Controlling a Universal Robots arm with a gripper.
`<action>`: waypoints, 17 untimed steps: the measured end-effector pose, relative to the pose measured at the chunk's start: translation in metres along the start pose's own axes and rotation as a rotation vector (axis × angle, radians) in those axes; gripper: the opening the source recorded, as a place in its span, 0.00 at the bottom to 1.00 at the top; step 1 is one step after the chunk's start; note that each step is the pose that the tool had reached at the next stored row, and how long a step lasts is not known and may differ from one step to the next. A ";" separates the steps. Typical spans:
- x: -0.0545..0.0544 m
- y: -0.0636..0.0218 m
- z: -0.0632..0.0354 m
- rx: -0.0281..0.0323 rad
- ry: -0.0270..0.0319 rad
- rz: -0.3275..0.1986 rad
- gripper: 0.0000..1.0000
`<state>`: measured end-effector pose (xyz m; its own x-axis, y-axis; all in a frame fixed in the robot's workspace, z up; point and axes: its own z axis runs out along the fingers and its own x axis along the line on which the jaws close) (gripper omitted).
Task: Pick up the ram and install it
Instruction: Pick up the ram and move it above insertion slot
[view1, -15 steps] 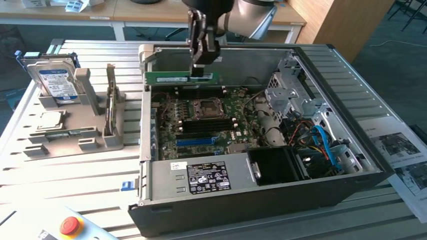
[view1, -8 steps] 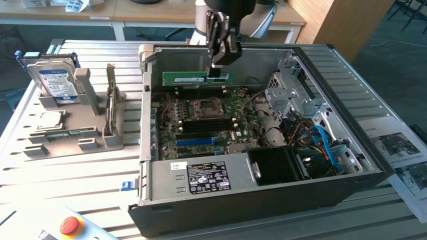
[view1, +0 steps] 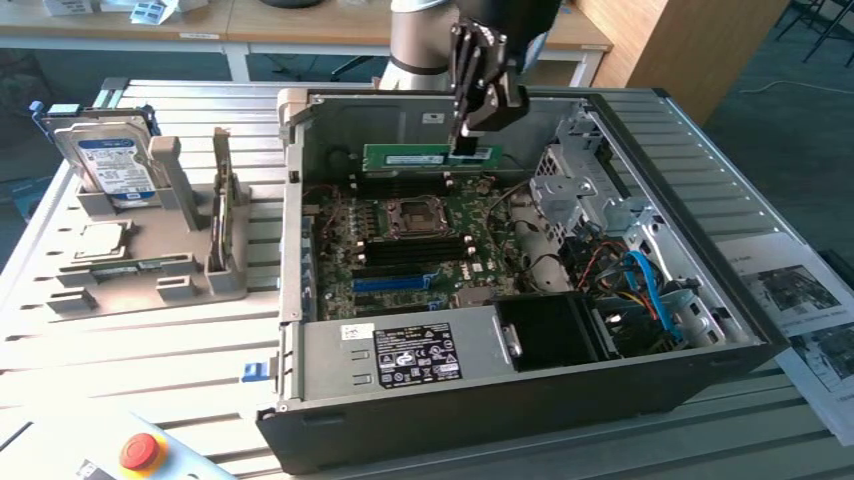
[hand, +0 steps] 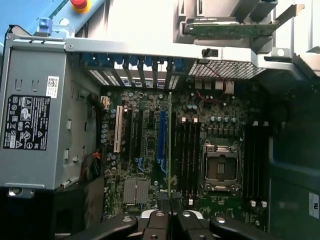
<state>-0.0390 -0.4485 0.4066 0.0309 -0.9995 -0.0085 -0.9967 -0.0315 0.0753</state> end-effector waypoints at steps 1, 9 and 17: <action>0.000 -0.0033 -0.0003 -0.0003 0.0000 0.000 0.12; 0.000 -0.0089 -0.0006 0.0020 -0.0002 0.000 0.12; 0.001 -0.0086 -0.0006 0.0312 0.0013 -0.005 0.12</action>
<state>-0.0303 -0.4487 0.4066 0.0363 -0.9993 -0.0075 -0.9984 -0.0366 0.0441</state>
